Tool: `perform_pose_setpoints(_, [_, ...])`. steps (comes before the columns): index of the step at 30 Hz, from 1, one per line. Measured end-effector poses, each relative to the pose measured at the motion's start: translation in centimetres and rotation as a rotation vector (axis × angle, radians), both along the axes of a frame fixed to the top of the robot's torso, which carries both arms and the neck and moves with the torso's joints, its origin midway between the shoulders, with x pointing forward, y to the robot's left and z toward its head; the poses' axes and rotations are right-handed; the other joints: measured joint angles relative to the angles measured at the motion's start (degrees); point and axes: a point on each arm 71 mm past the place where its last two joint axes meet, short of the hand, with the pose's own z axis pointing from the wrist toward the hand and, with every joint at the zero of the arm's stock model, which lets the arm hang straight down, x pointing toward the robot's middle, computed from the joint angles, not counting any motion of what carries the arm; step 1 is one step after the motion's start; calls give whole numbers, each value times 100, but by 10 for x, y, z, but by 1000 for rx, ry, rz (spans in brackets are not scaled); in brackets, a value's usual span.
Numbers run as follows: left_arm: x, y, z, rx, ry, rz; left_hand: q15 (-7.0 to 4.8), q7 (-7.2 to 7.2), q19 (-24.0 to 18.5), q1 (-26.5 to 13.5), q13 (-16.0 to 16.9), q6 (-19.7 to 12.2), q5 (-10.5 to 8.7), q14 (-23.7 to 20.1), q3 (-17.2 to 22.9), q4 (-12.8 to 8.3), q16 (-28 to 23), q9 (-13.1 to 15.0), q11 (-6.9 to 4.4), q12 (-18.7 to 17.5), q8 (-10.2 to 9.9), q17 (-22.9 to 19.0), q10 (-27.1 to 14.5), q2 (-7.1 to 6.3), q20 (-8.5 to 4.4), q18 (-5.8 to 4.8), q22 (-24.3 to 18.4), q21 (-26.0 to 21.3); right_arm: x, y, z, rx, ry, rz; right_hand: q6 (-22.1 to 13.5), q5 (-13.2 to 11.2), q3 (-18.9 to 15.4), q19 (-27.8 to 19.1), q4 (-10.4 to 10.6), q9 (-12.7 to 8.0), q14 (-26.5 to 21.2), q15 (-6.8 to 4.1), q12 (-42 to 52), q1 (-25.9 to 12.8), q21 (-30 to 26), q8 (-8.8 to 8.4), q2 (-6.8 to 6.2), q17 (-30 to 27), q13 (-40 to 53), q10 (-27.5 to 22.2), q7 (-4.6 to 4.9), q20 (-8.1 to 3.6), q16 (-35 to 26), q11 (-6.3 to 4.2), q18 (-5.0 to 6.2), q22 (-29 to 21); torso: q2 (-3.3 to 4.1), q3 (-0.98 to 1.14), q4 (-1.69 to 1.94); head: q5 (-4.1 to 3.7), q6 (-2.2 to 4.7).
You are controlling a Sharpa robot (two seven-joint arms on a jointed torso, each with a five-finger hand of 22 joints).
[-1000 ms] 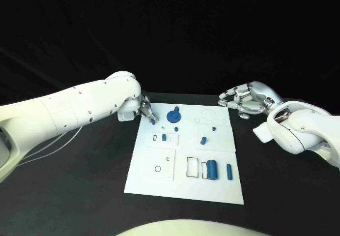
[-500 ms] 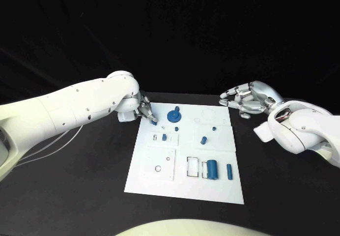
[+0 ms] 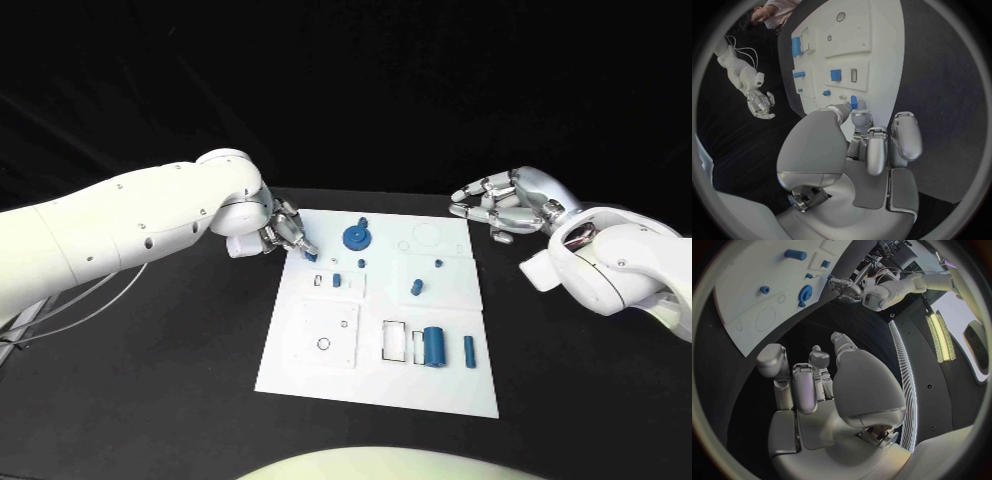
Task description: Assemble the parts on the task board
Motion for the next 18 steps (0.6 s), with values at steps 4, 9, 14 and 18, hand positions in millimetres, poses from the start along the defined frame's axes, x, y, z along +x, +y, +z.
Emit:
perform_pose_setpoints(4, [-9, -1, 4, -33, -13, -11, 0, 0, 52, -51, 34, 0, 0, 0, 87, -13, 0, 4, -8, 63, 51, 0, 64, -99, -12, -1, 65, 43, 0, 0, 0, 0, 0, 0, 0, 0, 0, 0, 0, 0, 0, 0, 0, 0, 0, 0, 0, 0, -3, 0, 0, 0, 0, 0, 0, 0, 0, 0, -2, 13, 0])
perform_pose_setpoints(9, [-16, -6, 7, -56, -42, -30, 0, -14, 93, -97, 67, 15, -1, 0, 213, -60, 0, 6, -30, 106, 88, 0, 133, -187, -13, 0, 126, 75, 0, 0, 0, 0, 0, -1, 0, 0, 0, 0, 0, -1, 0, 0, 0, 0, -23, 0, 0, 0, -8, 0, 0, 0, 0, 0, 0, 0, 2, -4, -3, 35, -3])
perform_pose_setpoints(14, [-21, -9, 5, -40, -78, -52, -41, -41, 143, -148, 119, 44, -9, -1, 340, -156, 0, 7, -62, 163, 118, 0, 206, -310, -21, -1, 190, 100, 0, 0, 0, -1, 0, -1, 0, 0, 0, 0, 0, -1, 0, 0, 0, 0, -22, 0, 0, -1, -8, 0, 0, 0, 0, 0, 0, 0, 5, -7, -4, 43, -13])
perform_pose_setpoints(18, [-24, -11, 0, -21, -97, -66, -41, -41, 143, -178, 121, 44, -13, -1, 342, -158, 0, 7, -56, 175, 151, 0, 215, -344, -21, 0, 213, 110, 0, 0, -1, -1, 0, -1, 0, 0, 0, 0, 0, -1, 0, 0, 0, 0, -23, 0, 0, -1, -8, 0, 0, 0, 0, 0, 0, 0, 6, -7, -4, 43, -18])
